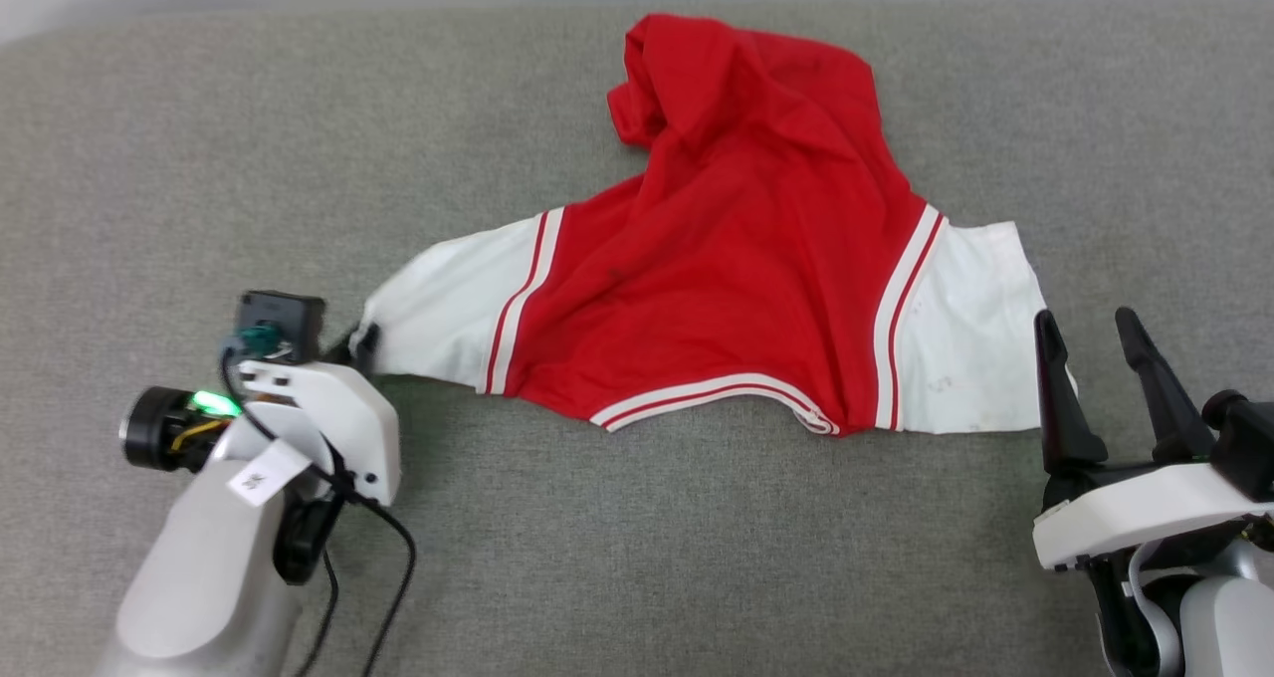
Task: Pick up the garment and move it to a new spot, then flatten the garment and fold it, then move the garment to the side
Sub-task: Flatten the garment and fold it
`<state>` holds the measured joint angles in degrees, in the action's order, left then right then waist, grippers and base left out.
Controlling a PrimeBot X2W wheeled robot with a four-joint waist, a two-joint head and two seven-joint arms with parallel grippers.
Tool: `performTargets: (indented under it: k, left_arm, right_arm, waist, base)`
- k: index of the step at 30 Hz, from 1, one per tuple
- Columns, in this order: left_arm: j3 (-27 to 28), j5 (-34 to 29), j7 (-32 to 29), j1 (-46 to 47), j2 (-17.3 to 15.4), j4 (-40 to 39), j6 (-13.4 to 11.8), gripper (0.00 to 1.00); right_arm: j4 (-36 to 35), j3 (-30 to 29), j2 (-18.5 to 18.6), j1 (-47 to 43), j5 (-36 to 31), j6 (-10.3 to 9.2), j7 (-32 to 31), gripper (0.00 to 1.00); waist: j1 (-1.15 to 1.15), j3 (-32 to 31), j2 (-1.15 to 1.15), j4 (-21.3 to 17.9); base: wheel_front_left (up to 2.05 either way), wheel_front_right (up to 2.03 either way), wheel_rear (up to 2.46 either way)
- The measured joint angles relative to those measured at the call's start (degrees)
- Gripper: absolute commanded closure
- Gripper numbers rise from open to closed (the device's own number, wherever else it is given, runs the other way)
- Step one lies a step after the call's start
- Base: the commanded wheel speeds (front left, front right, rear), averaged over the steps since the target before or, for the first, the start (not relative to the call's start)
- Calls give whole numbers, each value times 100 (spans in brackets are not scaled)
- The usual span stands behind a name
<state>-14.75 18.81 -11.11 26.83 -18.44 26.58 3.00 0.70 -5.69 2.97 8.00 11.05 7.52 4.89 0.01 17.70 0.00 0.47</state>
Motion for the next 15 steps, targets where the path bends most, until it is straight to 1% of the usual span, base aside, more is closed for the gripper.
performTargets:
  k: [4, 8, 10, 13, 15]
  left_arm:
    - [200, 2, 475, -88, -89, -316, -172, 100]
    - [353, 62, 747, -309, -160, -746, -272, 100]
    - [426, 152, 754, -446, -198, -992, -278, 100]
    - [515, 337, 566, -758, -243, -1473, -303, 100]
    - [508, 579, 311, -1025, -237, -1868, -200, 100]
  right_arm:
    - [86, -16, 97, -102, 20, 0, -499, 0]
    - [136, -46, 330, -146, 60, -1, -1481, 0]
    - [115, -54, 464, -172, 121, -1, -2103, 0]
    - [34, -66, 711, -151, 162, -1, -3111, 0]
    - [-2, -181, 801, -70, 194, -2, -3808, 0]
  waist:
    - [0, -244, 0, 39]
    - [0, -441, 0, 101]
    - [0, -496, 0, 149]
    - [-1, -538, 0, 208]
    - [-1, -534, 0, 252]
  base:
    - [0, 0, 0]
    - [0, 0, 0]
    - [0, 0, 0]
    - [0, 0, 0]
    - [0, 0, 0]
